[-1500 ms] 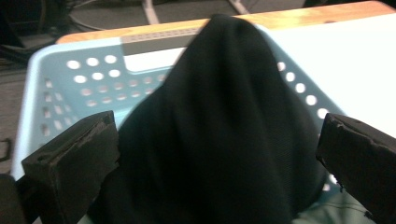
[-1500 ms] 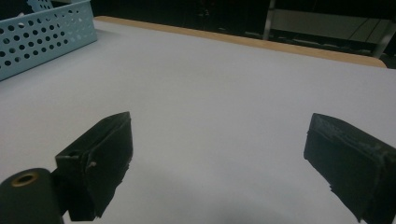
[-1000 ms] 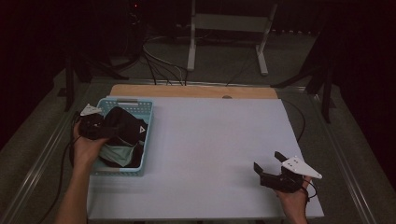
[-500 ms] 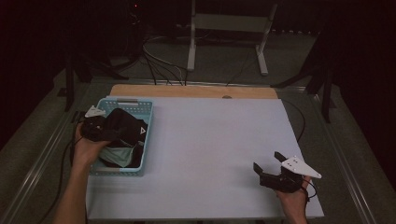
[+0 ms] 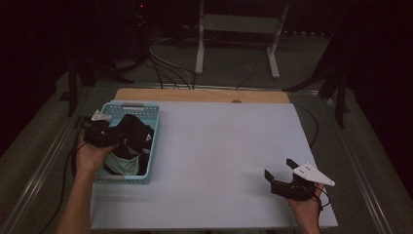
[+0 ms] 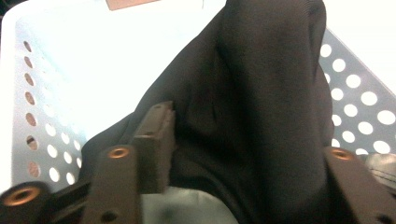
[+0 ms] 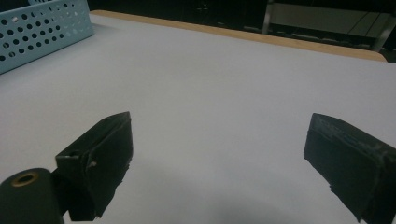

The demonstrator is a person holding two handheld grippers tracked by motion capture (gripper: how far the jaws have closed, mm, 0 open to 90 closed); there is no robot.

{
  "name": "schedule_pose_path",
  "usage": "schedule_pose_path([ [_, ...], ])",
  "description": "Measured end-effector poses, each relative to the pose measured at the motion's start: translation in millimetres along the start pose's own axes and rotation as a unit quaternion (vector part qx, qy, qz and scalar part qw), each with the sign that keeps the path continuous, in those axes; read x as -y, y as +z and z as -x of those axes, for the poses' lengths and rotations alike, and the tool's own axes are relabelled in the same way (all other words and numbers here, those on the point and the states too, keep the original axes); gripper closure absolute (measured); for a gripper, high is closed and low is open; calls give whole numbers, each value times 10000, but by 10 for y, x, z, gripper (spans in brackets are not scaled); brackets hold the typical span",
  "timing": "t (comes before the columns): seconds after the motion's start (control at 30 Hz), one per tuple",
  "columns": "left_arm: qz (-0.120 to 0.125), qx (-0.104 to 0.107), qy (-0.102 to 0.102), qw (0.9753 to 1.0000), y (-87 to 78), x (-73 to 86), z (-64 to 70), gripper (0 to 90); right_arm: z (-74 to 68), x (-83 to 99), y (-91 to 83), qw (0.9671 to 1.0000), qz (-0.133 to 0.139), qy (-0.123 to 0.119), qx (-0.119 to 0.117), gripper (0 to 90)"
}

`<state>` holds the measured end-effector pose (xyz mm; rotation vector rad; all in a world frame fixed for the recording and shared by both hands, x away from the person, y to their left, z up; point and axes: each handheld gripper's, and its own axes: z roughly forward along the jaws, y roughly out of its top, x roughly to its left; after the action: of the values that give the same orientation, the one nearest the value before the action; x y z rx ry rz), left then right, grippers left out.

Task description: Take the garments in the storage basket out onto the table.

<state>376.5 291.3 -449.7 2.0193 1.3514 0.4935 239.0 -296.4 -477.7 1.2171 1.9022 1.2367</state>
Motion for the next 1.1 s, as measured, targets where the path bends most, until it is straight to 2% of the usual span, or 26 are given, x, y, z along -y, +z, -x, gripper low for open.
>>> schedule_pose_path([
  [0.2,133,-96,-18,9999,-43,-12,19,642,-1,2,5,10000,-28,1,4,81],
  [0.43,443,-68,-305,9985,-135,-12,-32,740,8,4,5,10000,-34,25,20,81],
  [0.5,662,71,-525,9964,-191,-10,-72,767,8,4,8,10000,-36,26,20,81],
  [0.57,778,149,-657,9947,-233,-14,-97,774,6,5,10,10000,-38,29,16,81],
  [0.7,863,200,-719,9935,-274,-20,-109,778,3,5,11,10000,-39,28,13,81],
  [1.1,1446,493,-1027,9829,-427,-153,-97,780,4,8,16,10000,-51,30,13,81],
])
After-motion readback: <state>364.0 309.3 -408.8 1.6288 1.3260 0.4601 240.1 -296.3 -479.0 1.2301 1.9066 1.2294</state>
